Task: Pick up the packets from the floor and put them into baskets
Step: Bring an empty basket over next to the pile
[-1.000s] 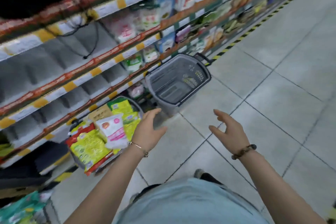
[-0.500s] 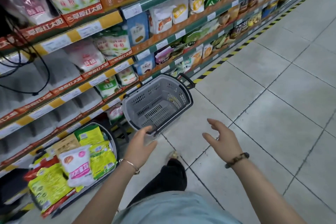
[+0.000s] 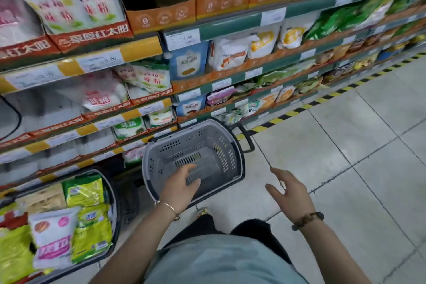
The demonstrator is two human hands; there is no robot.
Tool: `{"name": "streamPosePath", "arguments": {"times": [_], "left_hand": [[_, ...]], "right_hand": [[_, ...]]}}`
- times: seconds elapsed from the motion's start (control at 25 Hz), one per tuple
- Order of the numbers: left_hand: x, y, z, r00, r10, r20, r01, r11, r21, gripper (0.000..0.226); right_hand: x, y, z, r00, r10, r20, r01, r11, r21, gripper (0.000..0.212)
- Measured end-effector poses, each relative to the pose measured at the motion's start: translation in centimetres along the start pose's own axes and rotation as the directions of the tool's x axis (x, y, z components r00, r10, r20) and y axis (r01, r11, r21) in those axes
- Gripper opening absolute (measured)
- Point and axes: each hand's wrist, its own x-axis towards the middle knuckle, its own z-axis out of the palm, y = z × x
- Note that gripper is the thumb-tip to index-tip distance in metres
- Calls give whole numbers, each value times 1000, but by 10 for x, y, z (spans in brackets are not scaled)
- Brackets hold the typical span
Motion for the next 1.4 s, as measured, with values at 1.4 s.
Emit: {"name": "streamPosePath", "arguments": {"times": [1.4], "left_hand": [[256,-156,321,-216,-970,109,103,-133,-986,69]], "right_hand": [[477,-58,397,306,-296,905,952,102,-288,58]]}}
